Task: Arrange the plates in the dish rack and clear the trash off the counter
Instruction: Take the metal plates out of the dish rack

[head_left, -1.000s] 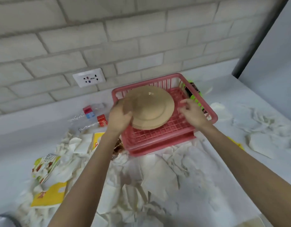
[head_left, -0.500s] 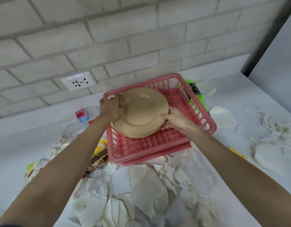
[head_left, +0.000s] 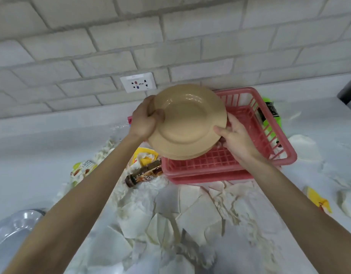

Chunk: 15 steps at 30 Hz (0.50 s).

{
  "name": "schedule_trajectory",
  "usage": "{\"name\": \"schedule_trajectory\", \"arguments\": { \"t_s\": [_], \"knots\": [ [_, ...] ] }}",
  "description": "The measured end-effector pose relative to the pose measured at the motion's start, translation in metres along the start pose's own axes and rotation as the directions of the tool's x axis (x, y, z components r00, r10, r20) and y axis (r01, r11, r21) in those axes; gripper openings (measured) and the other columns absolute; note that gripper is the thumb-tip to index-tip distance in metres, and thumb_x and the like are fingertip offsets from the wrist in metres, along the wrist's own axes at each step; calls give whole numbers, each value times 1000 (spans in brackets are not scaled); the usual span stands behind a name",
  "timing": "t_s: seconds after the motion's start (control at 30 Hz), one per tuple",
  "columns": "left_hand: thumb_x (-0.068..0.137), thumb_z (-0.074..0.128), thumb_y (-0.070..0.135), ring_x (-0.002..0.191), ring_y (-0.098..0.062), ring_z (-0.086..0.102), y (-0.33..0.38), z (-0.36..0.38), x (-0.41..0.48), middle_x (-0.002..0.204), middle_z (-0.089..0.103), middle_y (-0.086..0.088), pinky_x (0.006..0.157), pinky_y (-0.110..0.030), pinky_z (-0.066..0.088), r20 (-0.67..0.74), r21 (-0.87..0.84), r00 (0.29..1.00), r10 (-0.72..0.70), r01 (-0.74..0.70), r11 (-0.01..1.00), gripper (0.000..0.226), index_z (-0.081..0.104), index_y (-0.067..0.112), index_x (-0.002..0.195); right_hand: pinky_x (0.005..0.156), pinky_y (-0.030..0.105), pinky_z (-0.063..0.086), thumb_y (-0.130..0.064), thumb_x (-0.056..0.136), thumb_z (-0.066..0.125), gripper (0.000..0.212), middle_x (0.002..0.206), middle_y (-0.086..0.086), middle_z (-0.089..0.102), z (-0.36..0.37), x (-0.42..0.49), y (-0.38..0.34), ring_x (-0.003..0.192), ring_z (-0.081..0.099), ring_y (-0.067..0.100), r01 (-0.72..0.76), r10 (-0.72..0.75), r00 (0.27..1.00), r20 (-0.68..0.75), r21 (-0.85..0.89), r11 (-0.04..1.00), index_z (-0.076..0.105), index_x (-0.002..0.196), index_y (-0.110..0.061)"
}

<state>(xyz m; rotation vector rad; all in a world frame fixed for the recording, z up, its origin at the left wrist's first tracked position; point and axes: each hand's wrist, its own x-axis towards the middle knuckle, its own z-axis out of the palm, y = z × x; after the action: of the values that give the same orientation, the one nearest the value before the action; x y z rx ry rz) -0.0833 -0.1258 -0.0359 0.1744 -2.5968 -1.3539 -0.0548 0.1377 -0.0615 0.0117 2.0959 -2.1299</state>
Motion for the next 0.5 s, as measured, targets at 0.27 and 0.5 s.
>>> {"name": "schedule_trajectory", "arguments": {
  "t_s": [0.27,0.5],
  "knots": [
    [89,64,24,112,-14,56,-59,-100,-61,128,62,5,97,-26,44,-101,58,994,-31,37,998,51,53,23,138,69,28,54,-3,97,55,65,101,-23,69,95,-51,-9,80,67,12,139,-111,979,174,-159,977,29,152,-26],
    [88,71,21,96,-12,61,-132,-200,-132,109,62,11,80,-10,45,-148,33,982,-120,127,991,46,58,26,132,75,24,54,0,96,55,71,105,-15,61,202,-97,11,91,65,5,114,-47,954,295,-213,970,24,153,-29]
  ]
}}
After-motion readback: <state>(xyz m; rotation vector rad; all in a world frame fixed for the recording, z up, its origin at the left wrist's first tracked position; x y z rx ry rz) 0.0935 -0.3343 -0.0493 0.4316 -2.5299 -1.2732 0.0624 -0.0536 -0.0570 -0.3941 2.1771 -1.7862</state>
